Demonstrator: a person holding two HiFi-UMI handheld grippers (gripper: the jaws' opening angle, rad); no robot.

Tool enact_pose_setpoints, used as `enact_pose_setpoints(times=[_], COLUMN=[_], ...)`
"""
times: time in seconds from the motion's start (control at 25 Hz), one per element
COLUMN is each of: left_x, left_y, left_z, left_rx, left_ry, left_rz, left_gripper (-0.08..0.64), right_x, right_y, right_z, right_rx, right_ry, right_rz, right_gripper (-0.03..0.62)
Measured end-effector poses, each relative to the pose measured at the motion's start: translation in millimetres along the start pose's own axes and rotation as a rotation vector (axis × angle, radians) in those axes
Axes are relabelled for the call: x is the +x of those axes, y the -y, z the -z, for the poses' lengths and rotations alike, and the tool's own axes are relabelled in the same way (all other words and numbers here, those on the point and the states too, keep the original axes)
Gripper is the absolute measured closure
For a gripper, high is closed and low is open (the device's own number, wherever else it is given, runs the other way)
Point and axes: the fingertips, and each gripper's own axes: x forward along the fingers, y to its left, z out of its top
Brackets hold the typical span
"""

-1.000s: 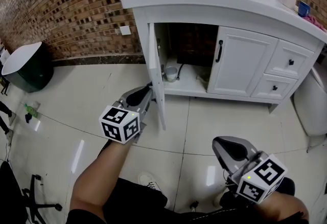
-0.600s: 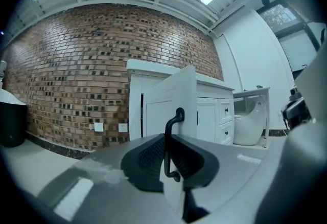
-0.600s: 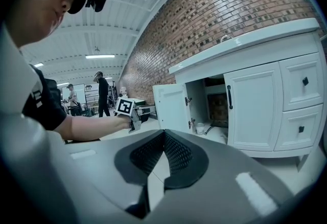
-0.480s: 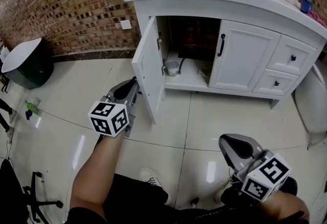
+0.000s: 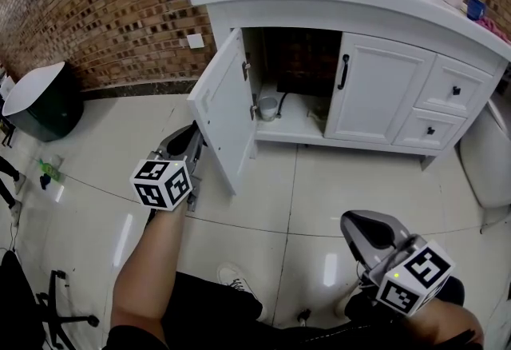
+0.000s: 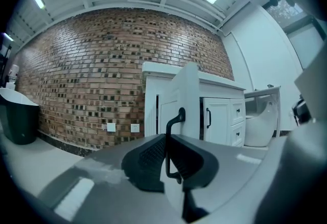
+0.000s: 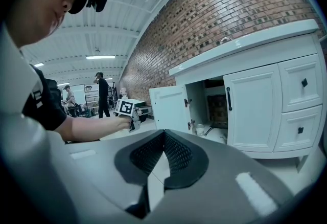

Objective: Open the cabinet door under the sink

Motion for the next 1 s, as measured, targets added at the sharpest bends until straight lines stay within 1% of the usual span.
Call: enact_pose_setpoints(times=[0.16, 0.36, 0.52, 0.68, 0.76, 0.84, 0.92, 1.0], left_x=[0, -2, -6, -12, -17, -24, -31, -38], left_y=[-2, -1, -1, -1, 0, 7, 22, 45], left_z=[2, 0, 0, 0, -8, -28, -50, -63], left_rx=[-0.001, -0.004, -0.055, -0.082, -0.101, -0.118, -0.111, -0.086], left_ry=[0.013, 0.002, -0.01, -0.021, -0.002, 0.044, 0.089, 0.104], left_rz=[-0.007, -0.01, -0.001, -0.008, -0.014, 0.0, 0.041, 0.097], left_gripper=[0.545, 0.534, 0.518, 0.524, 0.543, 0.554, 0.554, 0.555], right_x=[-1, -2, -5, -8, -9, -9, -10, -12], right_y=[2, 2, 4, 6, 5, 5, 6, 7], right_z=[2, 0, -2, -4, -4, -6, -9, -11], right_rx=[0.0, -0.006, -0.011, -0.016, -0.016, -0.017, -0.018, -0.013], right_ry=[-0.002, 0.004, 0.009, 0.02, 0.026, 0.036, 0.046, 0.056], right_rz=[0.002, 0.008, 0.022, 0.028, 0.029, 0.03, 0.031, 0.035], right_gripper=[0.584, 0.584, 0.584, 0.584, 0.584, 0.584, 0.584, 0.584])
